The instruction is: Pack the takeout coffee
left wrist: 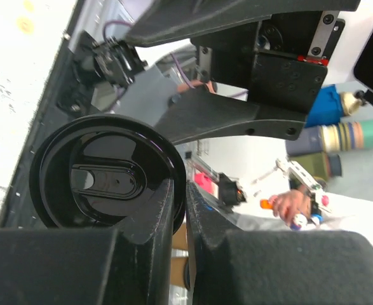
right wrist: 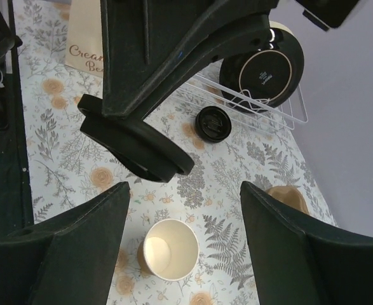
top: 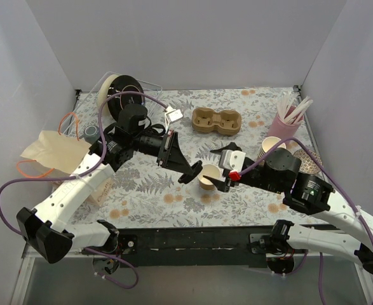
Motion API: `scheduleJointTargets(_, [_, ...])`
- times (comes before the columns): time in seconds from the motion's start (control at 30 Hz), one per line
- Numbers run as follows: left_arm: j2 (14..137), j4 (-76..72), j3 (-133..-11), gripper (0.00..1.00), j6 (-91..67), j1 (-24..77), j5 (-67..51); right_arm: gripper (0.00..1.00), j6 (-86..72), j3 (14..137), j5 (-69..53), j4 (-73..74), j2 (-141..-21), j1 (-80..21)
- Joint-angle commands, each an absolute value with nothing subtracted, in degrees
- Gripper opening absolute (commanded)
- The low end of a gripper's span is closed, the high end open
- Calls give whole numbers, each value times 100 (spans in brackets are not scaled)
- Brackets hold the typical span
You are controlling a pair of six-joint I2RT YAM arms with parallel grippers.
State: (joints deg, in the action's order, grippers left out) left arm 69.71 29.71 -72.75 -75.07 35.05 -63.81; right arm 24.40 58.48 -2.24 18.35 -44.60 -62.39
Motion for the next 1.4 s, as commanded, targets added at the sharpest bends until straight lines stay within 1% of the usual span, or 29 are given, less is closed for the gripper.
scheduleJointTargets(0.0, [6741,2936,-7058,0,-7726,3498,-6987,79,3041,6187,-816,1608,-4693,-6267])
scheduleJointTargets(0.1, [6741,2936,-6944,0,-7708,3498,-7057,79,3129,6354,-1291,1819,-4912,-6267])
scheduleJointTargets(0.23, [6759,2936,-6820,0,-7717,3498,-7189,77,3146,6504,-1599,2013,-5176,-6275])
scheduleJointTargets(0.33, [6741,2918,-6750,0,-7726,3498,-7260,74,3129,6565,-1819,2039,-5317,-6267])
scheduleJointTargets(0.47, [6776,2900,-6715,0,-7778,3498,-7356,68,3094,6627,-2196,2241,-5519,-6267])
scheduleJointTargets(0.57, [6803,2857,-6759,0,-7822,3498,-7409,58,2989,6557,-2337,2285,-5520,-6275])
scheduleJointTargets(0.63, [6812,2839,-6794,0,-7831,3498,-7435,52,2936,6513,-2390,2276,-5502,-6275])
scheduleJointTargets(0.67, [6820,2813,-6794,0,-7831,3498,-7462,46,2883,6478,-2417,2276,-5485,-6275])
scheduleJointTargets(0.73, [6847,2786,-6794,0,-7875,3498,-7497,38,2848,6443,-2434,2276,-5449,-6275])
scheduleJointTargets(0.77, [6855,2760,-6785,0,-7892,3498,-7506,30,2804,6425,-2435,2268,-5441,-6267])
scheduleJointTargets(0.83, [6891,2725,-6785,0,-7919,3498,-7541,20,2751,6407,-2426,2241,-5432,-6275])
scheduleJointTargets(0.87, [6908,2655,-6785,0,-7980,3498,-7541,11,2681,6399,-2443,2233,-5432,-6267])
scheduleJointTargets(0.9, [6934,2628,-6803,0,-7998,3498,-7532,7,2646,6407,-2478,2241,-5440,-6267])
scheduleJointTargets(0.93, [6995,2619,-6820,5,-8007,3498,-7471,4,2611,6407,-2522,2233,-5467,-6267])
scheduleJointTargets(0.97, [7048,2619,-6846,14,-8024,3498,-7419,1,2523,6416,-2609,2224,-5475,-6267])
scheduleJointTargets(1.0, [7101,2628,-6942,32,-8016,3507,-7357,1,2314,6425,-2645,2215,-5493,-6267])
scheduleJointTargets(1.03, [7241,2637,-7004,40,-7998,3481,-7287,1,2164,6442,-2706,2189,-5528,-6267])
scheduleJointTargets(1.07, [7329,2776,-7118,46,-7946,3437,-7060,1,2006,6442,-2820,2128,-5554,-6275])
scheduleJointTargets(1.1, [7417,2899,-7371,50,-7754,3280,-6831,1,1638,6451,-2856,2083,-5572,-6275])
scheduleJointTargets(1.13, [7514,3022,-7531,51,-7682,3157,-6594,1,1426,6425,-2874,2013,-5598,-6275])
scheduleJointTargets(1.2, [7760,3339,-7830,56,-7559,2649,-5672,1,934,6390,-2848,1812,-5599,-6267])
scheduleJointTargets(1.23, [7865,3470,-8275,59,-7489,2506,-5347,1,410,6372,-2813,1732,-5573,-6267])
scheduleJointTargets(1.3, [8147,3691,-8769,61,-7427,2225,-4453,1,-313,6398,-2383,1618,-5564,-6258])
scheduleJointTargets(1.37, [8296,3796,-9393,63,-7322,2154,-3783,1,-1035,6494,-2154,1626,-5625,-6258])
